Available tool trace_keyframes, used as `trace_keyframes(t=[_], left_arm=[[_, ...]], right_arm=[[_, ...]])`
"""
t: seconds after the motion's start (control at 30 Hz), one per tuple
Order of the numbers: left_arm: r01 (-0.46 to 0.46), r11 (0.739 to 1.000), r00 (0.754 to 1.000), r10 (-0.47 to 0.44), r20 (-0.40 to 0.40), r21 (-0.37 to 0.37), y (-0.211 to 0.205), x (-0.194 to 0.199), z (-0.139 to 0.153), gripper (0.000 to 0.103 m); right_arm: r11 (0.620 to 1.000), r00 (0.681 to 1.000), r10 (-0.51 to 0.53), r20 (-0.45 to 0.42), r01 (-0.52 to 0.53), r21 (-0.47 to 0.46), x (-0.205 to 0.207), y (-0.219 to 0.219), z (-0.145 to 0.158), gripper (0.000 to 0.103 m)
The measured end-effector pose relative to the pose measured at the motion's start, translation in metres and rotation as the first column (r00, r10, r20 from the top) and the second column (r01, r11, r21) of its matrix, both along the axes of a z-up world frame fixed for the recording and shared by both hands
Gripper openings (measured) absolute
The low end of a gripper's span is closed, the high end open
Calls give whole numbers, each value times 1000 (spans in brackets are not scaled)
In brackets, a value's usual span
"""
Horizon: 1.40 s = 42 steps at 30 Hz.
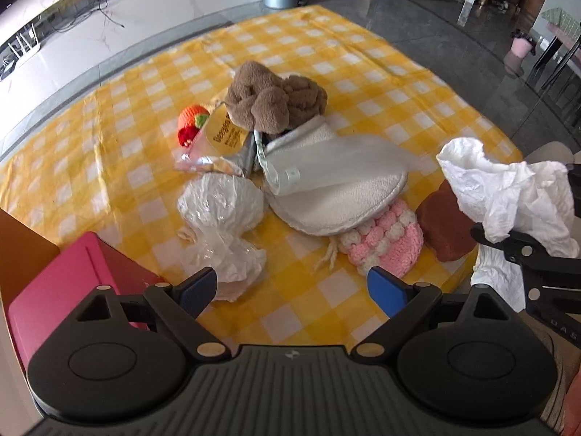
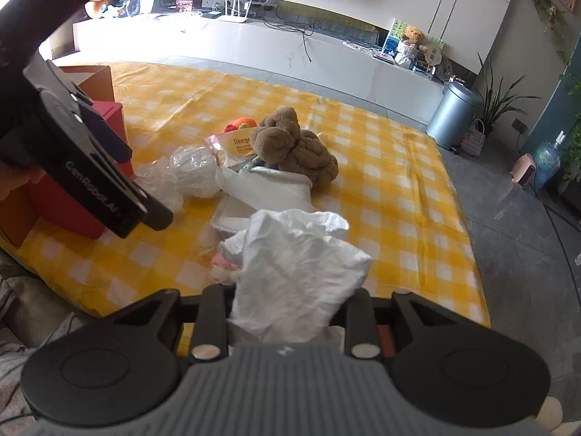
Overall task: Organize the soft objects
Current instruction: 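Lower the left tool onto the pink crocheted pouch while the right tool holds the cloth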
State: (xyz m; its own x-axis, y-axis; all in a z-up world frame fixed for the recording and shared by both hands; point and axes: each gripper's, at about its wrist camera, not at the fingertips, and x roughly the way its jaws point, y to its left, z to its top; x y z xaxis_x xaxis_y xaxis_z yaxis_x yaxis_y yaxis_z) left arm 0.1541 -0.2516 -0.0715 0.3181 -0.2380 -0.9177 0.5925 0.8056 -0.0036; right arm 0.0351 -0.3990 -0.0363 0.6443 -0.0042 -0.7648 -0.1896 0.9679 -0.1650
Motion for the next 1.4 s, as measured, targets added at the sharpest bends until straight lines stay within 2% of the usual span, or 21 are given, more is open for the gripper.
trace_keyframes(t=[0.13,0.23,0.3,0.43,0.53,0.67,0.83,0.9,1.03,1.17,1.23,1.27,1.3,1.4], left_arm=[[3,996,1000,-4,4,86,-24,-5,-16,94],[-42,996,999,40,21,74,-38,-9,-19,94],[-50,998,999,48,25,50,-48,-12,-21,94],[-146,986,989,145,12,79,-63,-8,-36,94],[-161,984,987,162,-17,81,-73,-2,-49,94],[-183,975,983,184,1,127,-91,4,-63,95],[-191,972,982,189,29,138,-102,10,-69,103],[-216,964,976,211,48,158,-105,13,-75,103],[-285,948,955,293,-43,139,-100,25,-77,103],[-277,956,948,288,-135,96,-89,36,-79,103],[-229,972,951,235,-202,50,-85,35,-73,59],[-206,977,953,212,-215,54,-85,33,-71,49],[-173,982,961,185,-206,75,-86,29,-67,39],[-80,987,987,97,-127,138,-93,11,-64,34]], right_arm=[[999,1000,-17,6,17,-28,-7,-7,-10,27],[998,998,-55,-44,56,18,-6,-23,-12,27],[995,994,-98,-47,98,10,-6,-34,-12,27],[986,987,-159,-34,160,36,-7,-55,-8,27],[988,988,-149,-29,150,39,-9,-55,-9,27],[994,993,-111,-43,109,-31,-7,-47,-20,27],[991,990,-132,-51,131,-33,-8,-55,-27,27],[990,990,-135,-45,133,-46,-8,-54,-28,27],[992,991,-123,-43,121,-43,-10,-50,-28,27],[993,993,-109,-52,106,-56,-10,-46,-30,28],[993,993,-102,-57,99,-60,-11,-45,-32,28],[993,993,-102,-60,98,-61,-11,-45,-33,28],[993,993,-102,-63,98,-64,-10,-45,-34,28],[993,992,-99,-77,94,-70,-10,-45,-39,29]])
